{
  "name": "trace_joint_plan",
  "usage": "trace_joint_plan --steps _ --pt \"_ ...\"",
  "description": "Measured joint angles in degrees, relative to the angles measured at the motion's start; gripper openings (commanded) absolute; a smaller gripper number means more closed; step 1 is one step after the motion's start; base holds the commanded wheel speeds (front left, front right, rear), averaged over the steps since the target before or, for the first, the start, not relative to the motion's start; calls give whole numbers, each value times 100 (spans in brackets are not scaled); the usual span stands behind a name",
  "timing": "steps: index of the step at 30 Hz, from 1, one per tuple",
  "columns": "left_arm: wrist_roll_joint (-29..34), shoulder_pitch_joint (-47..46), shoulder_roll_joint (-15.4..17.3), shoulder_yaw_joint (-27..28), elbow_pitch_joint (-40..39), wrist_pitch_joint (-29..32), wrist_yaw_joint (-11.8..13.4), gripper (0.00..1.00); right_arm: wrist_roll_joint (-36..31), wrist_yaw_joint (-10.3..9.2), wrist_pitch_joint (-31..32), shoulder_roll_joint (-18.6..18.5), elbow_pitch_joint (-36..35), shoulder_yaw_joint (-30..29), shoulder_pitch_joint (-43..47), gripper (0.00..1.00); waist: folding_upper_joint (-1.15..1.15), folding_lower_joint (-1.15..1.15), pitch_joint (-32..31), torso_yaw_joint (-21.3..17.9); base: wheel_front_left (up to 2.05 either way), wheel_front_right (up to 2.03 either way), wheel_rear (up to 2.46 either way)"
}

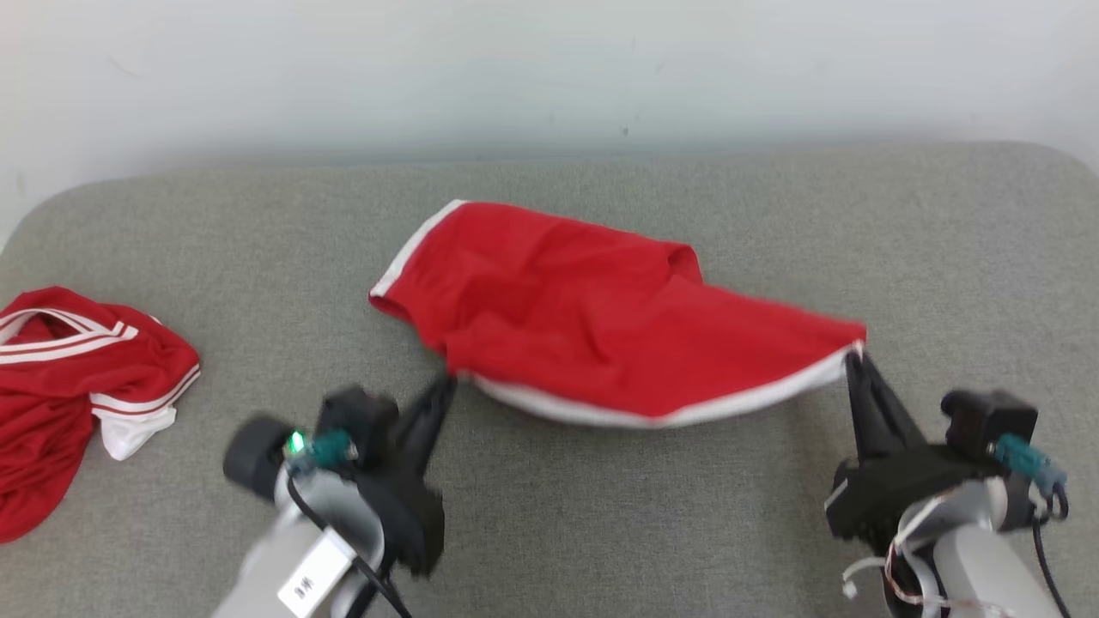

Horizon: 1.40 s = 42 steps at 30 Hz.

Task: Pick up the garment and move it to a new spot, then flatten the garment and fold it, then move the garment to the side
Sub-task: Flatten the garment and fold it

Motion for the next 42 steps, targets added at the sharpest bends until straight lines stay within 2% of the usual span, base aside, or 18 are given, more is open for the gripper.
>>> trace_joint_plan --steps 4,8,15,21,28,36,39,41,42 --pt "-2 533 94 -218 -23 358 -7 0 48 -9 36 -2 -54 -10 453 0 0 0 -146 -5 0 0 0" --pt "-126 728 230 -177 -68 489 -8 0 56 -25 63 18 -115 -5 531 0 0 0 -170 -54 0 0 0" --pt "-755 814 169 331 -878 155 -49 0 505 35 -132 116 -756 -311 558 0 0 0 -254 -142 0 0 0" --pt "-1037 803 105 380 -1614 32 -52 0 692 192 -281 153 -1418 -369 554 0 0 0 -394 -201 0 0 0" --pt "-1325 1017 167 199 -2682 97 -55 0 1011 403 -359 165 -2531 -420 797 0 0 0 -534 -287 0 0 0" --pt "-1831 1172 283 189 -4222 330 -56 0 1641 502 -394 178 -4239 -737 978 0 0 1 -484 -395 0 0 0" --pt "-1985 1120 289 201 -4285 598 -56 0 1678 497 -185 156 -4250 -713 866 0 0 0 -385 -435 0 0 0" --pt "-1986 969 285 277 -4098 803 -41 0 1689 446 35 124 -3914 -627 562 0 0 0 -293 -464 0 0 0" --pt "-1972 822 272 355 -3939 886 49 0 1711 434 165 109 -3676 -549 355 0 0 0 -240 -479 0 0 0"
